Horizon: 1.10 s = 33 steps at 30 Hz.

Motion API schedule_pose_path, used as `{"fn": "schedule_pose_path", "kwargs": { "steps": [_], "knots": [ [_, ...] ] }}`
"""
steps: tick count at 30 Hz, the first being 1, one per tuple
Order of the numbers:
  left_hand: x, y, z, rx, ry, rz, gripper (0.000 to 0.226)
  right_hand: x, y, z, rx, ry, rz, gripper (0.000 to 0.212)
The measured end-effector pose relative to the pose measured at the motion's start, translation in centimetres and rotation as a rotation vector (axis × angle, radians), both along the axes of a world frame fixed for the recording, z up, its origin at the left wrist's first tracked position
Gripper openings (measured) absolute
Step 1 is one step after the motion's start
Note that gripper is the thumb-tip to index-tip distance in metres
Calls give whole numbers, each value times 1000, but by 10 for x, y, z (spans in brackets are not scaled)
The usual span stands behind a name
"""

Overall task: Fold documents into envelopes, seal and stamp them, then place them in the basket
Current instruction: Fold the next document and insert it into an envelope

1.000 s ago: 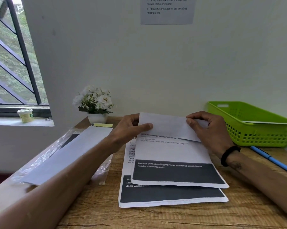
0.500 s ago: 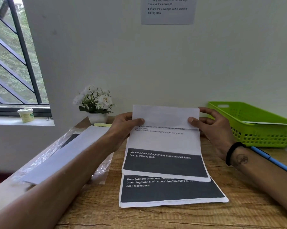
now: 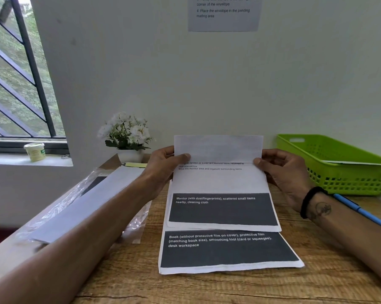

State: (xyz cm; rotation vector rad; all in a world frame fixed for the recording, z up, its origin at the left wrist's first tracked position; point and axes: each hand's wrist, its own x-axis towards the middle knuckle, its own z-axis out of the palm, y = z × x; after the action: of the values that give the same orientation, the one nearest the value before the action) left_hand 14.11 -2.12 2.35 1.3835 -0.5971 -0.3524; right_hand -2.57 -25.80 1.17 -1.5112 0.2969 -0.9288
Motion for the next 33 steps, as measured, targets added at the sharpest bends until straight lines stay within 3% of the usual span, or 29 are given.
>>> {"fn": "schedule_pose_path", "kwargs": {
  "steps": [15, 19, 26, 33],
  "knots": [
    [2, 0, 0, 12, 45, 47, 24, -1, -2, 2, 99, -13, 54, 19],
    [6, -3, 1, -14, 134, 71, 29, -2, 0, 3, 98, -17, 71, 17],
    [3, -1, 2, -117, 376, 19, 17, -1, -3, 1, 1, 1, -3, 18],
    [3, 5, 4, -43, 384, -67, 39, 2, -4, 2, -46, 57, -100, 30]
  ]
}}
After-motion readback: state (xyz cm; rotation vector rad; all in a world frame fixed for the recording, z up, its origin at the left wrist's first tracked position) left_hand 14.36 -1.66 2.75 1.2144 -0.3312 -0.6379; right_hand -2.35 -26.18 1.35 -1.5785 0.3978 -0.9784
